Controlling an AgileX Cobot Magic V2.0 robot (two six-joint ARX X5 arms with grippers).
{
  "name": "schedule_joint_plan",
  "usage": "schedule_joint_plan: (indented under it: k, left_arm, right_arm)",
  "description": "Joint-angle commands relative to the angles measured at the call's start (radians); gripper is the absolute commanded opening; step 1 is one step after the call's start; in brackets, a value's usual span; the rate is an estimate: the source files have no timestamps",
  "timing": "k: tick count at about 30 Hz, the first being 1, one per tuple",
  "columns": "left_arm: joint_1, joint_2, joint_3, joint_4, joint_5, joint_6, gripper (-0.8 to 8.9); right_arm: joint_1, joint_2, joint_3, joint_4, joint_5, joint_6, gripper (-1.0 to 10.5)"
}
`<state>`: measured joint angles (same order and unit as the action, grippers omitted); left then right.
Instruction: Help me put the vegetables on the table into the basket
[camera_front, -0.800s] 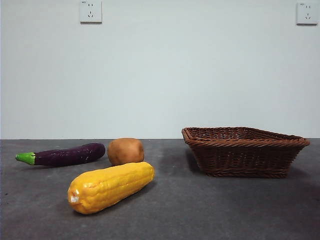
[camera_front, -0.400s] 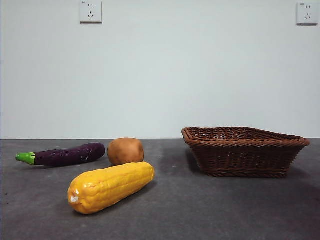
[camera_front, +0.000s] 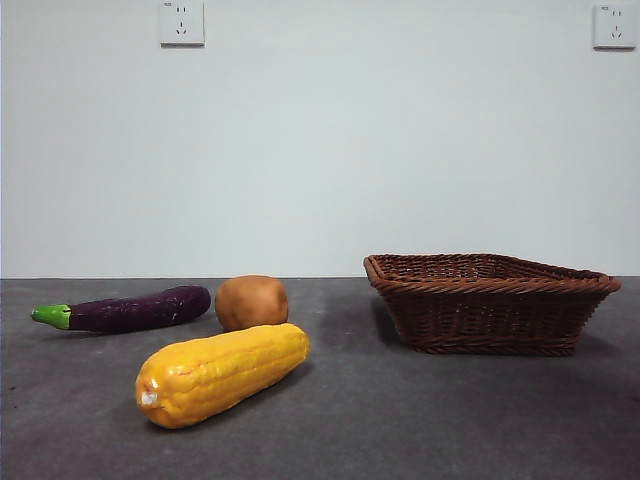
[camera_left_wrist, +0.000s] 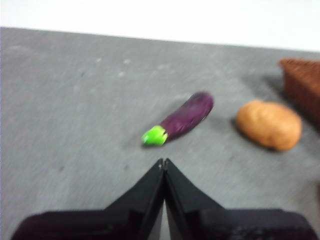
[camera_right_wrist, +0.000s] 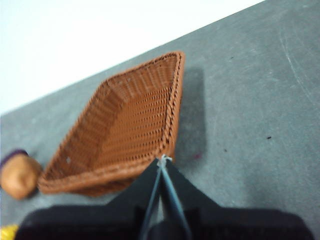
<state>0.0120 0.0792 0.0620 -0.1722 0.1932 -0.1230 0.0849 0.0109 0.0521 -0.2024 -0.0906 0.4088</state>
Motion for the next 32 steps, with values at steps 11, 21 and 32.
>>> schedule_joint_plan:
  k: [11, 21, 32]
  left_arm:
    - [0.002, 0.100, 0.285, 0.031, 0.167, -0.078, -0.05]
    - [0.002, 0.338, 0.578, -0.003, 0.455, -0.199, -0.04]
    - [-0.001, 0.591, 0.714, -0.031, 0.787, -0.348, -0.03]
  right_arm:
    - [0.000, 0.146, 0.278, 0.015, -0.051, 0.061, 0.0]
    - [0.000, 0.403, 0.599, -0.076, -0.299, 0.060, 0.0]
    - [0.000, 0.636, 0.851, -0.372, -0.375, 0.061, 0.0]
